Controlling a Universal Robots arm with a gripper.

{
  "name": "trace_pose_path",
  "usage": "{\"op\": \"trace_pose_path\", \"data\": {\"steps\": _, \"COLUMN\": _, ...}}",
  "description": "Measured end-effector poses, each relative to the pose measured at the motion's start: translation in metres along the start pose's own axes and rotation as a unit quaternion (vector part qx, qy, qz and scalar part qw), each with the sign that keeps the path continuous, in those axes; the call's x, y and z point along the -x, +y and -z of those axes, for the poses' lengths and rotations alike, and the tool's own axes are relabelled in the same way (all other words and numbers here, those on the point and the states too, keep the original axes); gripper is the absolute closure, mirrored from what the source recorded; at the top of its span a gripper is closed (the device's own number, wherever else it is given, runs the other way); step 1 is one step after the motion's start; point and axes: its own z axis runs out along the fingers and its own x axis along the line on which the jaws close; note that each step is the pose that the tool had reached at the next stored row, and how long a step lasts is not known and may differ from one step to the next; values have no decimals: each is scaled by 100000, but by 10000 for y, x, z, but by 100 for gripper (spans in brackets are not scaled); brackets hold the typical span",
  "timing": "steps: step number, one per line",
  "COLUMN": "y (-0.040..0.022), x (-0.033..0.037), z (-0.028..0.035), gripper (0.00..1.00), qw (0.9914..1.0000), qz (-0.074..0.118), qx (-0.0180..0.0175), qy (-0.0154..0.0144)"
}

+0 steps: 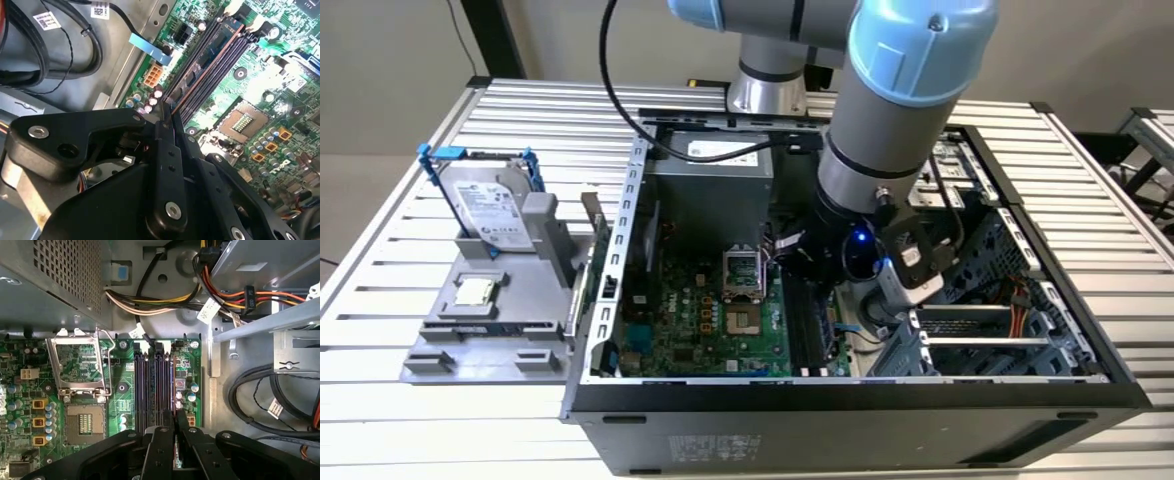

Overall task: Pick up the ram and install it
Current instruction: 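Insert the ram into the slot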

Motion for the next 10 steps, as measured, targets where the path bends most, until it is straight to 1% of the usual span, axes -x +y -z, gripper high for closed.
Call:
{"op": "trace_pose_path", "data": {"steps": 2, "y": -1, "x": -5, "z": -8, "gripper": 100, "qw": 100000, "qz": -11, "qx": 287, "qy": 8}}
{"op": "trace_pose_path", "data": {"steps": 3, "y": 0, "x": -9, "z": -8, "gripper": 100, "qw": 99999, "qz": -23, "qx": 352, "qy": 6}}
{"op": "trace_pose_path", "data": {"steps": 6, "y": -3, "x": -15, "z": -16, "gripper": 100, "qw": 99999, "qz": -10, "qx": 383, "qy": 8}}
{"op": "trace_pose_path", "data": {"steps": 10, "y": -13, "x": -17, "z": -42, "gripper": 100, "qw": 99999, "qz": -23, "qx": 410, "qy": 9}}
